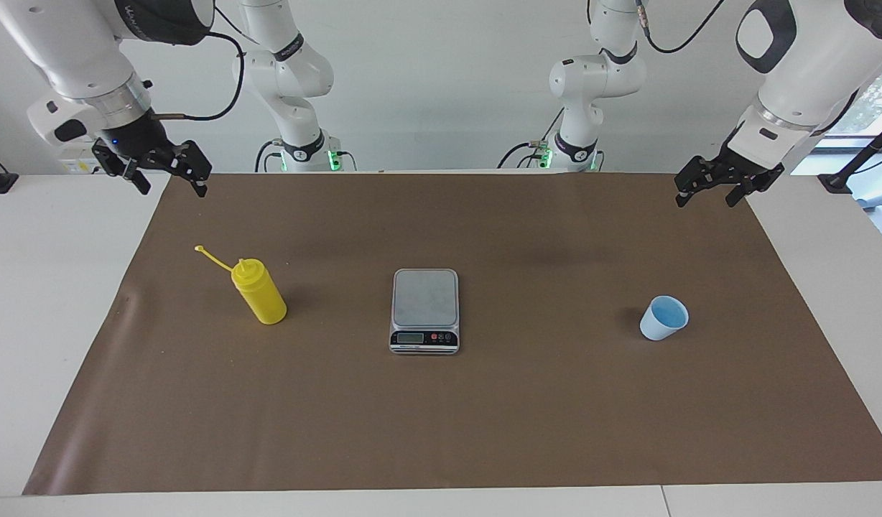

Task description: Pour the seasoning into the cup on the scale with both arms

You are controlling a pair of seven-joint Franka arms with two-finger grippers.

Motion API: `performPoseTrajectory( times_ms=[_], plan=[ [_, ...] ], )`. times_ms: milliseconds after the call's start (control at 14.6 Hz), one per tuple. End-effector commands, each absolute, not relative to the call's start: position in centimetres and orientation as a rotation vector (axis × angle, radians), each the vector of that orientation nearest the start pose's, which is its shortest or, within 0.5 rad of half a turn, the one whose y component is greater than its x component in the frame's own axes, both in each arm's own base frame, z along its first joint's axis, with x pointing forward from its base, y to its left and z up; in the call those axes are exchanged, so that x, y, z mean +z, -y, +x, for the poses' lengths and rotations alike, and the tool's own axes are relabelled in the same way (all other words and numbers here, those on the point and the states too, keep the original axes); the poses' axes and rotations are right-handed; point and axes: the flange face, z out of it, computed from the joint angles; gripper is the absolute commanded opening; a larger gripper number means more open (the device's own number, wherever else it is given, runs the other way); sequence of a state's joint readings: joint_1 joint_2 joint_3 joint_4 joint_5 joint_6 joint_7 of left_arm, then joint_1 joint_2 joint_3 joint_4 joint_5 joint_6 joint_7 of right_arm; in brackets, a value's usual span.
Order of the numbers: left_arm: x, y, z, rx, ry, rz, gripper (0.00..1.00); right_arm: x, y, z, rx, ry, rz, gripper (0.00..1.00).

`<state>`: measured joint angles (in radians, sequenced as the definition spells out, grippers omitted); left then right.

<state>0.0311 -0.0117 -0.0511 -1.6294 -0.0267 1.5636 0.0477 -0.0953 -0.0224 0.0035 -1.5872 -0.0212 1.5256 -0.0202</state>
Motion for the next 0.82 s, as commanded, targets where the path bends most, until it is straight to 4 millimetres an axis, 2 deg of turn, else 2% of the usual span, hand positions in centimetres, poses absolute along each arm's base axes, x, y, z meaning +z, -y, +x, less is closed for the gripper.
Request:
performPoseTrajectory(
  times_ms=[0, 206, 343, 549, 755],
  plan=[
    [60.81, 1.27, 54.67, 0.084, -0.112, -3.177, 1.00, 62.79, 5.05, 53.93, 0.075, -0.114, -3.142, 1.00],
    [60.88, 1.36, 54.61, 0.084, -0.117, -3.177, 1.00, 62.80, 4.97, 53.89, 0.075, -0.128, -3.143, 1.00],
    [60.88, 1.69, 54.60, 0.085, -0.124, -3.177, 1.00, 62.79, 5.86, 53.75, 0.070, -0.152, -3.140, 1.00],
    [60.81, 1.28, 54.44, 0.101, -0.105, -3.177, 1.00, 62.83, 5.07, 54.40, 0.022, -0.128, -3.143, 1.00],
    [60.31, 1.40, 55.15, 0.009, -0.114, -3.174, 1.00, 62.95, 5.40, 54.38, 0.012, -0.135, -3.143, 1.00]
  ],
)
